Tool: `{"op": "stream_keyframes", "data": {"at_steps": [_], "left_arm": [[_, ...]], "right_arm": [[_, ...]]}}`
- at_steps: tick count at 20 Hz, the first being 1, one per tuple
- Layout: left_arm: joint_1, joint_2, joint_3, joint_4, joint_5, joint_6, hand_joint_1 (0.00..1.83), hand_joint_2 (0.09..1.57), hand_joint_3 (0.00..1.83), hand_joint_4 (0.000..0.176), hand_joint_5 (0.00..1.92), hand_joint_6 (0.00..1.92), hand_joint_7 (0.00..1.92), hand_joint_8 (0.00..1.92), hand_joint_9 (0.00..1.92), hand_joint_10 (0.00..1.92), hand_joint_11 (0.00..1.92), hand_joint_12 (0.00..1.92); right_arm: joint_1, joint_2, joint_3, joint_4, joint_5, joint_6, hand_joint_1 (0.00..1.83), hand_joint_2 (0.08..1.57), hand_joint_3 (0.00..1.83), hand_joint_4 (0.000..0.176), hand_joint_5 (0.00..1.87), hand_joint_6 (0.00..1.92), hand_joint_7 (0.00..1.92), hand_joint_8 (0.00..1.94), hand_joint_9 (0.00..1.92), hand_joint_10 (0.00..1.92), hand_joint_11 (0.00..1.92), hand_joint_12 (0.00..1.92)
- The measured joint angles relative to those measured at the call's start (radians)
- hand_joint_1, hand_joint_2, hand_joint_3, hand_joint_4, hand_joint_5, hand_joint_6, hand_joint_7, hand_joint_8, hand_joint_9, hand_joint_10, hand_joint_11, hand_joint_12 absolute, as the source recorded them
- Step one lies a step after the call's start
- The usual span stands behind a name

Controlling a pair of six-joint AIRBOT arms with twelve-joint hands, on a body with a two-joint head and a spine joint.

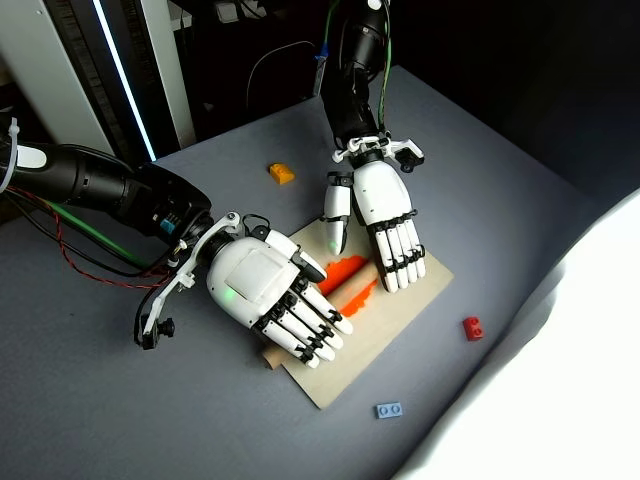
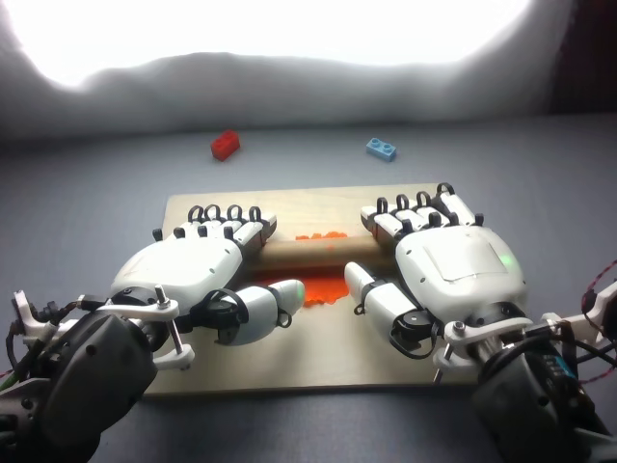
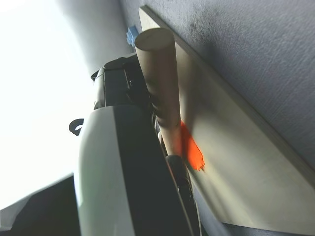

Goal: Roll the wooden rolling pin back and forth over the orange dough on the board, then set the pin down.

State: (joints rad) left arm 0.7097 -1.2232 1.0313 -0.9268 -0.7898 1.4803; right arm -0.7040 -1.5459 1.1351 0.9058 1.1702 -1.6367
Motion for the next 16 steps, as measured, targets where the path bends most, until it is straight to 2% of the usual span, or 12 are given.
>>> {"op": "stream_keyframes", "data": {"at_steps": [4, 16], "left_arm": [[0.002, 0.012, -0.014, -0.001, 0.007, 0.001, 0.00, 1.41, 0.00, 0.000, 0.04, 0.00, 0.07, 0.00, 0.04, 0.00, 0.00, 0.00], [0.005, 0.067, -0.084, -0.006, 0.038, 0.011, 0.00, 1.41, 0.00, 0.000, 0.06, 0.01, 0.08, 0.00, 0.06, 0.01, 0.00, 0.00]], "right_arm": [[-0.005, 0.007, -0.018, -0.003, 0.005, -0.002, 0.00, 1.48, 0.00, 0.000, 0.38, 0.01, 0.39, 0.00, 0.36, 0.01, 0.00, 0.94], [-0.024, 0.022, -0.069, -0.019, 0.007, -0.010, 0.00, 1.48, 0.00, 0.000, 0.33, 0.00, 0.35, 0.00, 0.33, 0.00, 0.00, 0.88]]}}
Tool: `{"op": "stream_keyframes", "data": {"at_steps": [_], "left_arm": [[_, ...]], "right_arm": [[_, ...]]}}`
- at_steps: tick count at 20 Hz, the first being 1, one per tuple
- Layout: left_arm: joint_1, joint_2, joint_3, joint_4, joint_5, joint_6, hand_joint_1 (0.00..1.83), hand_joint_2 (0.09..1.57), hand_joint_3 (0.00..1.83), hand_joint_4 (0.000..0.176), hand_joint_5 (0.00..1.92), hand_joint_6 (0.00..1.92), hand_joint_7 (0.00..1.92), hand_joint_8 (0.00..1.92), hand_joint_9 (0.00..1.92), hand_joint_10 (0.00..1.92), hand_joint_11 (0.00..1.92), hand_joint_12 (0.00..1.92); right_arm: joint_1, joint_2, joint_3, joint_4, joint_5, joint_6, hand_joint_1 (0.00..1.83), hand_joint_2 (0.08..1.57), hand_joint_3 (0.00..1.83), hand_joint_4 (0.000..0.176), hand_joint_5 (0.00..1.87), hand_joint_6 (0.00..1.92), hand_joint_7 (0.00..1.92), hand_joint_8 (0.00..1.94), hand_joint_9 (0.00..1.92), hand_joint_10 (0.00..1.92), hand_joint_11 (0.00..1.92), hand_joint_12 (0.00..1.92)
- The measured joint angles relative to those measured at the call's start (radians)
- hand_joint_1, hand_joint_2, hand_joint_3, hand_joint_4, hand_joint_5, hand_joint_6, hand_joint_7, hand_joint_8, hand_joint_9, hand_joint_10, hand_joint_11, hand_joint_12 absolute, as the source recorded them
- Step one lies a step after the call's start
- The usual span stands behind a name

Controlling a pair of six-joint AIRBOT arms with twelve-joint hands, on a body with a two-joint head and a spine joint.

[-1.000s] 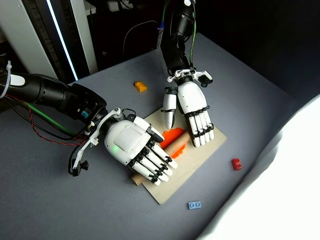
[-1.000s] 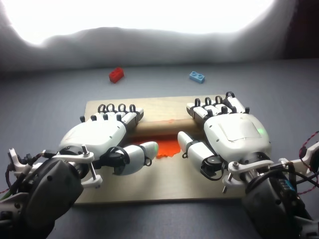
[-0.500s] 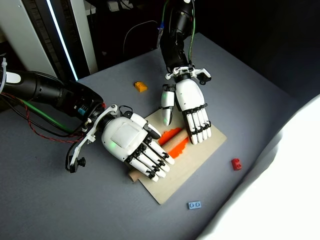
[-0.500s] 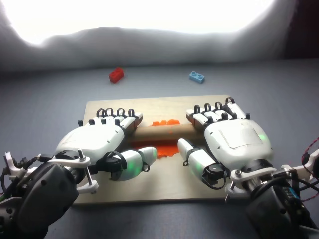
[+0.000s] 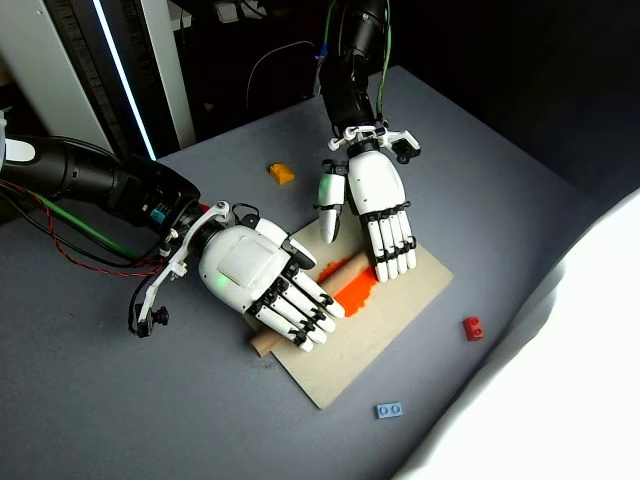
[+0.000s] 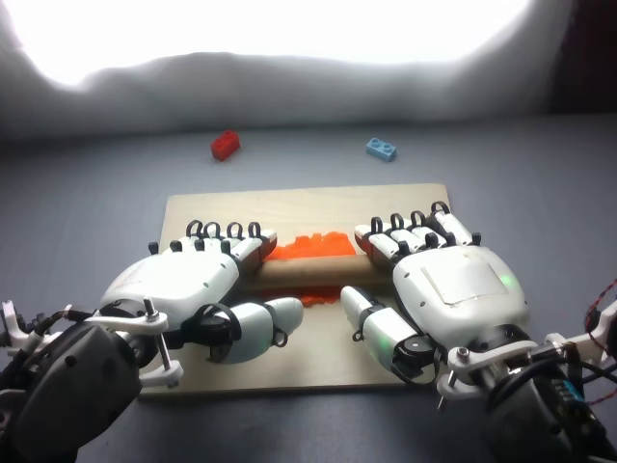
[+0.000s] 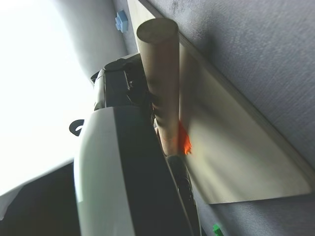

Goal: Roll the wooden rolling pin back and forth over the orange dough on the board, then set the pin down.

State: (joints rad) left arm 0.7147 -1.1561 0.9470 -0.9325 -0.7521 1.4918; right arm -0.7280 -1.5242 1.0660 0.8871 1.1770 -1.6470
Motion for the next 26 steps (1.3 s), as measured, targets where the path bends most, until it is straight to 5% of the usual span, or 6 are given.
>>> {"op": "stream_keyframes", "data": {"at_steps": [17, 26], "left_arm": [[0.039, 0.064, -0.078, 0.009, 0.007, -0.004, 0.00, 1.41, 0.00, 0.000, 0.07, 0.01, 0.09, 0.01, 0.06, 0.01, 0.00, 0.00], [0.111, 0.043, -0.097, 0.053, -0.108, -0.076, 0.00, 1.41, 0.00, 0.000, 0.06, 0.00, 0.08, 0.00, 0.06, 0.00, 0.00, 0.00]], "right_arm": [[-0.019, 0.032, -0.075, -0.020, 0.030, -0.016, 0.00, 1.48, 0.00, 0.000, 0.36, 0.01, 0.37, 0.00, 0.35, 0.01, 0.00, 0.90], [-0.025, 0.035, -0.086, -0.024, 0.033, -0.019, 0.00, 1.48, 0.00, 0.000, 0.36, 0.00, 0.36, 0.00, 0.34, 0.00, 0.00, 0.90]]}}
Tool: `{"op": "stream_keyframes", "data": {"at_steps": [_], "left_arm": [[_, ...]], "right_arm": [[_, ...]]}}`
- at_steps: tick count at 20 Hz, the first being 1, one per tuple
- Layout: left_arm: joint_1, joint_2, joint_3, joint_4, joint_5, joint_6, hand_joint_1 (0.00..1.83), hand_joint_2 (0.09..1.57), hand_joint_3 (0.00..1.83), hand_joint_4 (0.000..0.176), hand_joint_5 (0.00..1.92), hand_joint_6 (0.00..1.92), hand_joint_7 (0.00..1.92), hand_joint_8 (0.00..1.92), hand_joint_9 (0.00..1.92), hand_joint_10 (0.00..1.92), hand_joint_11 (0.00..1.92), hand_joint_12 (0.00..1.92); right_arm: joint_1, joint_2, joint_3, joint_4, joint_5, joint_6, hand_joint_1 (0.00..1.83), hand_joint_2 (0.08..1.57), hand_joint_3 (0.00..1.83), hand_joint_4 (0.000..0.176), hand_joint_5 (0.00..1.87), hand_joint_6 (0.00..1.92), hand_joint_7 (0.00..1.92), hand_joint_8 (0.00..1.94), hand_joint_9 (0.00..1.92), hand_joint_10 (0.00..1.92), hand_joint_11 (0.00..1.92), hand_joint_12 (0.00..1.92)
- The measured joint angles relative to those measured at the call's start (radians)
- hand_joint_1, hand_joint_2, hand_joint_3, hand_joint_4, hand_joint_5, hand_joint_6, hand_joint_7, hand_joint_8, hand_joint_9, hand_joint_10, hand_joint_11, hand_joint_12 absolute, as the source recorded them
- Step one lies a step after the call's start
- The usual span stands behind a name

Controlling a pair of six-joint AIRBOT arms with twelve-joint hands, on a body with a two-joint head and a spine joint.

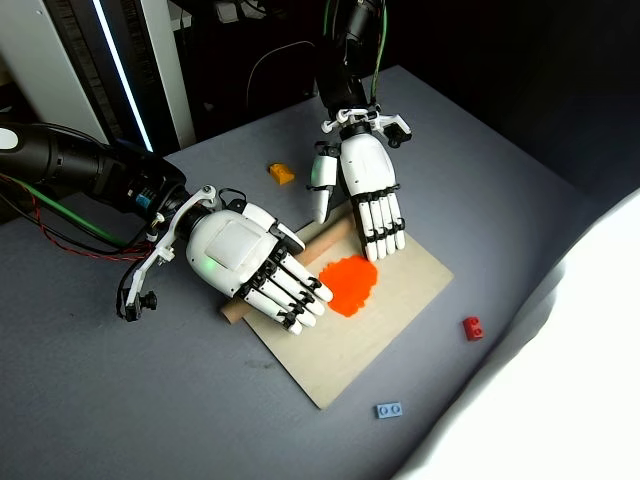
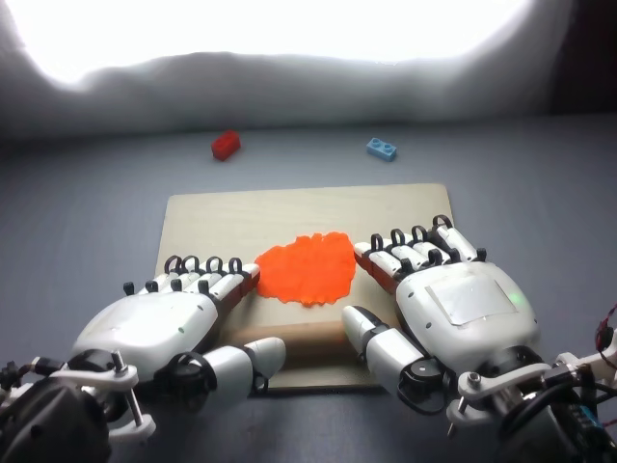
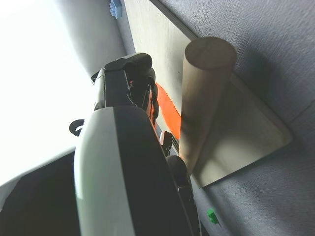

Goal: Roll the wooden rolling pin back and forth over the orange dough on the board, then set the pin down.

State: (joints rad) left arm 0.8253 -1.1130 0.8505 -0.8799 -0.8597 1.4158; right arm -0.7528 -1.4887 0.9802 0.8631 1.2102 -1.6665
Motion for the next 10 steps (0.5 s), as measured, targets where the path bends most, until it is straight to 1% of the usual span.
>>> {"op": "stream_keyframes", "data": {"at_steps": [4, 5, 8, 10], "left_arm": [[0.066, -0.047, -0.001, 0.030, -0.127, -0.029, 0.00, 1.41, 0.00, 0.000, 0.06, 0.00, 0.08, 0.00, 0.06, 0.00, 0.00, 0.00], [0.069, -0.055, -0.001, 0.031, -0.144, -0.031, 0.00, 1.41, 0.00, 0.000, 0.07, 0.01, 0.09, 0.01, 0.07, 0.01, 0.00, 0.00], [0.074, -0.057, -0.001, 0.033, -0.154, -0.035, 0.00, 1.41, 0.00, 0.000, 0.09, 0.01, 0.11, 0.01, 0.08, 0.01, 0.01, 0.01], [0.070, -0.057, -0.001, 0.032, -0.153, -0.033, 0.00, 1.41, 0.00, 0.000, 0.08, 0.00, 0.10, 0.01, 0.07, 0.01, 0.00, 0.00]], "right_arm": [[-0.001, 0.000, 0.000, -0.014, 0.008, 0.000, 0.00, 1.48, 0.00, 0.000, 0.37, 0.00, 0.37, 0.00, 0.35, 0.00, 0.00, 0.92], [-0.001, 0.000, 0.000, -0.015, 0.008, 0.000, 0.00, 1.48, 0.00, 0.000, 0.37, 0.00, 0.37, 0.00, 0.35, 0.00, 0.00, 0.92], [-0.001, 0.000, 0.000, -0.018, 0.008, 0.000, 0.00, 1.48, 0.00, 0.000, 0.38, 0.01, 0.39, 0.01, 0.37, 0.01, 0.00, 0.97], [-0.001, 0.001, 0.000, -0.018, 0.008, 0.000, 0.00, 1.48, 0.00, 0.000, 0.37, 0.00, 0.38, 0.00, 0.37, 0.01, 0.00, 0.93]]}}
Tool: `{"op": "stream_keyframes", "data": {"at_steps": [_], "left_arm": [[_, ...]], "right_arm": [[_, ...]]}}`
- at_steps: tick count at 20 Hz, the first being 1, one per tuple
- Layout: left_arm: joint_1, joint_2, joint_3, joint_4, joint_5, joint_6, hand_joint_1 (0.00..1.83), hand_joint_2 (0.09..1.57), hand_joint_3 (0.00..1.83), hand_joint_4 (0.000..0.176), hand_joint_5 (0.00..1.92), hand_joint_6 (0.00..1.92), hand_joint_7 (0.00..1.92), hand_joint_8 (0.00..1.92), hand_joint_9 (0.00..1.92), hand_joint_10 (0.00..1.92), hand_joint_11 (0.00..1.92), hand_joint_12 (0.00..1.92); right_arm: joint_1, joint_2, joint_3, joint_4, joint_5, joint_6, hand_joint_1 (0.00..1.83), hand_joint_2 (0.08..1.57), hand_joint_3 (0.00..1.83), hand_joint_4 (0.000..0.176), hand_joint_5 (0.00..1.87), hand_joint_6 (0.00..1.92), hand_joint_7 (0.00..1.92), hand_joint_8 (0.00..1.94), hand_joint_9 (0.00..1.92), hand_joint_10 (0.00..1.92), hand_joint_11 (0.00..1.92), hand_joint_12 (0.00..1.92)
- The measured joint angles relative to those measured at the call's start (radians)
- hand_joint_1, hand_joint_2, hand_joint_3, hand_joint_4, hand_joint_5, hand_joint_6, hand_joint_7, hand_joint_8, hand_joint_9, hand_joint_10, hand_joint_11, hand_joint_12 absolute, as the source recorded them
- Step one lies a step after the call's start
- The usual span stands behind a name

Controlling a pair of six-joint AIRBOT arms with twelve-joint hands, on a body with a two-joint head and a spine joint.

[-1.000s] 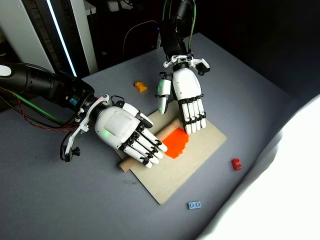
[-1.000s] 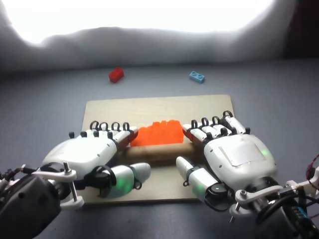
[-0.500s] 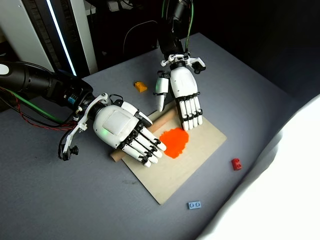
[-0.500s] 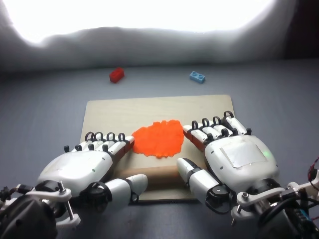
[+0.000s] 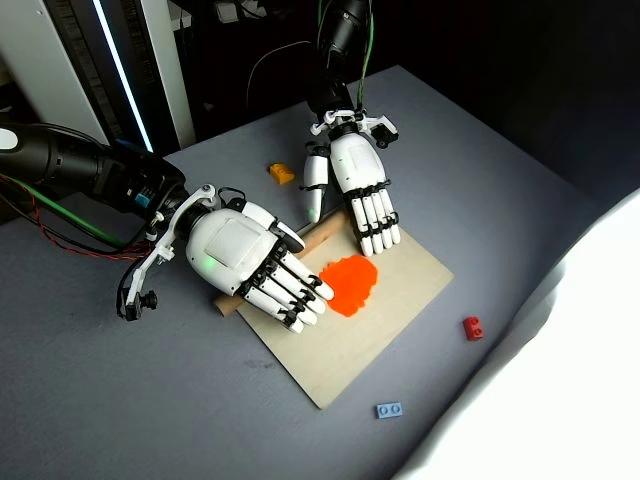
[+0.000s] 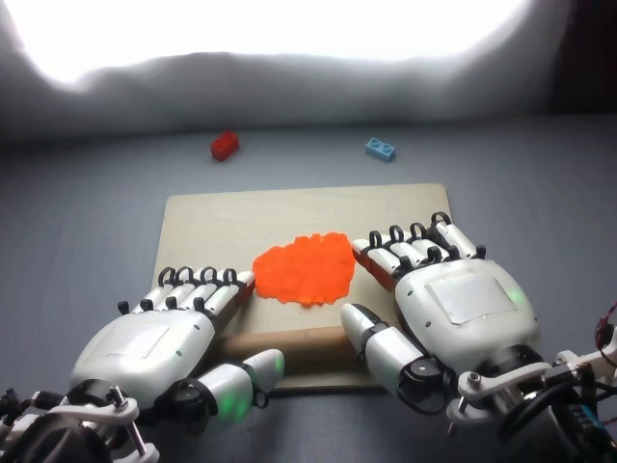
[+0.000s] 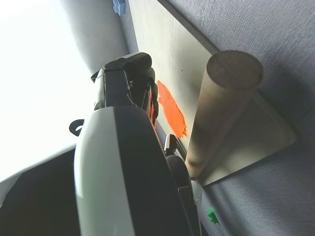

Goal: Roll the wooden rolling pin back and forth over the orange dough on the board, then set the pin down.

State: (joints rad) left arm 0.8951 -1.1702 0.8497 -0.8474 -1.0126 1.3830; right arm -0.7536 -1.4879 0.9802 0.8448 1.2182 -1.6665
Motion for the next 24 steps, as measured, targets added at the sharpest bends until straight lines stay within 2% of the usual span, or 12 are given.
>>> {"op": "stream_keyframes", "data": {"at_steps": [12, 15, 20, 24], "left_arm": [[-0.035, -0.004, 0.013, -0.016, 0.034, 0.005, 0.00, 1.41, 0.00, 0.000, 0.07, 0.00, 0.08, 0.00, 0.05, 0.00, 0.00, 0.00], [-0.059, -0.004, 0.019, -0.030, 0.053, 0.006, 0.00, 1.41, 0.00, 0.000, 0.06, 0.00, 0.08, 0.00, 0.05, 0.01, 0.00, 0.00], [-0.154, 0.021, 0.029, -0.027, 0.159, 0.040, 0.00, 1.41, 0.00, 0.000, 0.06, 0.00, 0.08, 0.00, 0.05, 0.01, 0.00, 0.00], [-0.257, 0.065, 0.035, -0.028, 0.249, 0.106, 0.00, 1.41, 0.00, 0.000, 0.04, 0.00, 0.07, 0.00, 0.05, 0.00, 0.00, 0.00]], "right_arm": [[0.020, 0.013, 0.000, -0.002, 0.006, 0.001, 0.00, 1.48, 0.00, 0.000, 0.36, 0.00, 0.37, 0.00, 0.36, 0.00, 0.00, 0.92], [0.020, 0.028, -0.008, 0.001, 0.005, 0.004, 0.00, 1.48, 0.00, 0.000, 0.37, 0.00, 0.39, 0.00, 0.38, 0.01, 0.00, 0.98], [0.041, 0.056, -0.042, 0.008, 0.008, 0.010, 0.00, 1.48, 0.00, 0.000, 0.36, 0.00, 0.37, 0.00, 0.36, 0.00, 0.00, 0.91], [0.064, 0.088, -0.074, 0.003, 0.008, 0.012, 0.00, 1.47, 0.00, 0.000, 0.38, 0.01, 0.39, 0.00, 0.38, 0.01, 0.00, 0.95]]}}
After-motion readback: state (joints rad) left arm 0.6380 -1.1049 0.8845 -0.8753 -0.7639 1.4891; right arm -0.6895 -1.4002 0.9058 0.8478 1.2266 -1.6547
